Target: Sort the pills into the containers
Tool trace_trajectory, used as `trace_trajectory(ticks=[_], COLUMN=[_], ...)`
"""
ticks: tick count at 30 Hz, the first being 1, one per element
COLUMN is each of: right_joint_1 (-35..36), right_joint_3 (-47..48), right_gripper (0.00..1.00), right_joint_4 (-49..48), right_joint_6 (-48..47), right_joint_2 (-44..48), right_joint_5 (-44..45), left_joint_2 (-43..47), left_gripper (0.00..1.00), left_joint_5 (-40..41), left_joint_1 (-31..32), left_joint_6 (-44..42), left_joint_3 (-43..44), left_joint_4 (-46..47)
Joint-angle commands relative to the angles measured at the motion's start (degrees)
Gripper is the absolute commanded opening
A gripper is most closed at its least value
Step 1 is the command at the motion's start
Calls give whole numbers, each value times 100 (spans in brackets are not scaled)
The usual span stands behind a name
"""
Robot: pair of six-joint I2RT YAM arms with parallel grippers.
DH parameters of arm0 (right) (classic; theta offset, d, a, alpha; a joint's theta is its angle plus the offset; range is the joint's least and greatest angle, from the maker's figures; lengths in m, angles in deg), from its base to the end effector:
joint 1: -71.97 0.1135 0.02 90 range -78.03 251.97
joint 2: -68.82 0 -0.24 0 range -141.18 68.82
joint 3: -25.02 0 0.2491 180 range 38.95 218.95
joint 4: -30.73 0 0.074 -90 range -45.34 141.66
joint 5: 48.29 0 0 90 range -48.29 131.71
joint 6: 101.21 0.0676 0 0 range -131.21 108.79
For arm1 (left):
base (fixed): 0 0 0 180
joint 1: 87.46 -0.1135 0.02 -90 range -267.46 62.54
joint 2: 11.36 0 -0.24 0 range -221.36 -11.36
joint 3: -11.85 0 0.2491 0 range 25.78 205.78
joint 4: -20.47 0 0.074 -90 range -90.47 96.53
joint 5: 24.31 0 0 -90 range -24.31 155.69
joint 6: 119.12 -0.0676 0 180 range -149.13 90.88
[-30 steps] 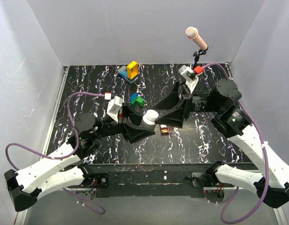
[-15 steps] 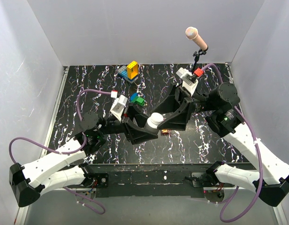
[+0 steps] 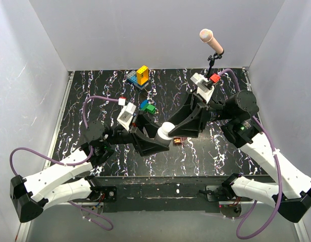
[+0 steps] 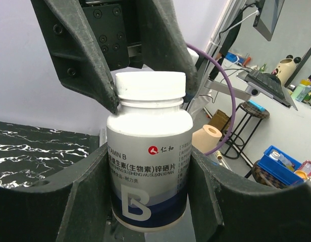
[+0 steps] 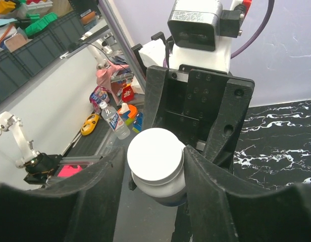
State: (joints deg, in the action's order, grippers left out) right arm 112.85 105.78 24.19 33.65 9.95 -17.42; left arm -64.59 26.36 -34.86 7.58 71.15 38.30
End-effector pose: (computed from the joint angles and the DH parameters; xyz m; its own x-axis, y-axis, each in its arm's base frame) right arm 0.1304 0.1896 0.4636 -0.3843 0.1460 -0.9116 -0.8965 -0.2950 0.3307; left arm 0.1114 -0.2163 0.3833 -0.3803 -0.2637 -0.8865 0.9219 -0.1847 -0.3405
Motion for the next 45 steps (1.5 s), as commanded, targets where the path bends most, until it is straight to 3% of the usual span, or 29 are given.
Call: trace_trajectory(ticks=[1, 7, 19, 30, 45], right_joint_1=[-19, -19, -19, -19, -10], right_joint_3=[-3, 58, 594, 428, 621], right_gripper=[52, 43, 42, 35, 28], right_joint_4=[-247, 331, 2749, 2847, 3813], right_joint_6=[5, -319, -1910, -1762, -1630], right_joint_2=[157, 166, 139, 253, 236], right_joint_5=[42, 174, 622, 1307, 3214], left_joint_2=[-12, -3, 50, 94, -468], left_gripper=[0, 0, 0, 0, 0], left_joint_5=[13, 154, 488, 1234, 3062], left_joint_1=[-13, -13, -13, -13, -13], left_joint_6=[-6, -102, -392, -902, -1913], left_joint_3=[192, 245, 473, 675, 1238], left_joint_4=[102, -22, -540, -909, -1973])
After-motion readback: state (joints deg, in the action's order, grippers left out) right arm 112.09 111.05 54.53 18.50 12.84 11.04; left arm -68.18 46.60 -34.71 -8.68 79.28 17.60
